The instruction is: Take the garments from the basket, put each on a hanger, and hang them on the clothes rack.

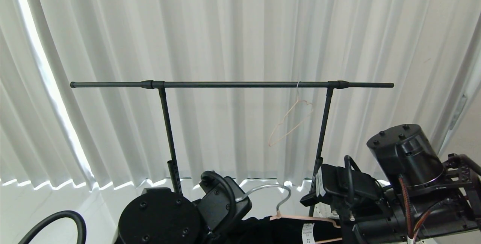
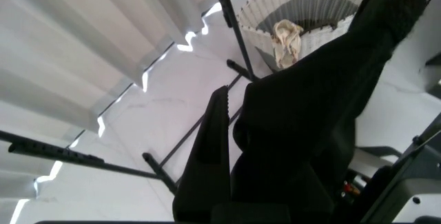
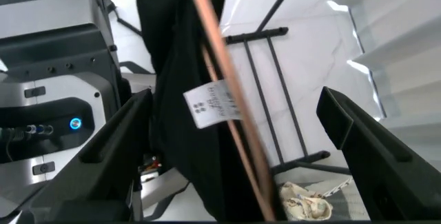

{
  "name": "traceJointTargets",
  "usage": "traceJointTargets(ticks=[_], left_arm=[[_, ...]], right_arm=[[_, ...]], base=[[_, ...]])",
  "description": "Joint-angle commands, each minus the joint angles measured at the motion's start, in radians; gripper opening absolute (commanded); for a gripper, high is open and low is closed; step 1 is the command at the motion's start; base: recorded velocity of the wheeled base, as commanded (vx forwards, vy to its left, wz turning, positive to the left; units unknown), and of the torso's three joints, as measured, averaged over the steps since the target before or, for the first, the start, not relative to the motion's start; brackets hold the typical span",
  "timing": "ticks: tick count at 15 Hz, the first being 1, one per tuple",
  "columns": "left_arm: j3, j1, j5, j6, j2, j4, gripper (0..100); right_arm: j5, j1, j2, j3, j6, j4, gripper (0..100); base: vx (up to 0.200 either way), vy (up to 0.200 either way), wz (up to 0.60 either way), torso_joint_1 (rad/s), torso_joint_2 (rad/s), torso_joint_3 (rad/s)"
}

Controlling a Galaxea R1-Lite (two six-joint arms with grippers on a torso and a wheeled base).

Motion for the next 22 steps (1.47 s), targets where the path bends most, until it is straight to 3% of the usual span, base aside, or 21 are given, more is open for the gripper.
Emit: traceJointTargets(ticks=[1,5,6,9,12,18,19,22], left_arm=[[0.000,-0.001,0.000,0.001,0.000,-0.007,0],[0.002,-0.001,0.000,-0.001,-0.011,-0.009,0],[0.002,-0.001,0.000,-0.001,-0.011,-0.009,0],[0.002,-0.001,0.000,-0.001,-0.013,-0.009,0],[0.002,-0.001,0.000,-0.001,-0.011,-0.009,0],[0.000,-0.001,0.002,-0.033,-0.010,-0.010,0],[0.000,-0.001,0.002,-0.045,-0.010,-0.010,100],[0.008,0.001,0.015,-0.045,-0.011,-0.010,100]], right_arm=[[-0.001,-0.002,0.018,-0.001,0.002,0.000,100],[-0.021,-0.003,0.030,-0.001,0.000,-0.003,100],[-0.024,-0.009,0.032,-0.001,0.000,-0.008,0],[-0.050,-0.019,0.029,-0.001,-0.003,-0.011,0],[-0.055,-0.032,0.024,0.010,-0.023,-0.088,0],[-0.036,-0.048,0.004,0.090,-0.182,-0.267,0],[-0.036,-0.049,-0.009,0.117,-0.204,-0.310,0],[-0.038,-0.057,-0.032,0.145,-0.225,-0.370,0]], base=[[0.000,0.000,0.00,0.000,0.00,0.000],[0.000,0.000,0.00,0.000,0.00,0.000],[0.000,0.000,0.00,0.000,0.00,0.000],[0.000,0.000,0.00,0.000,0.00,0.000],[0.000,0.000,0.00,0.000,0.00,0.000],[0.000,0.000,0.00,0.000,0.00,0.000],[0.000,0.000,0.00,0.000,0.00,0.000],[0.000,0.000,0.00,0.000,0.00,0.000]])
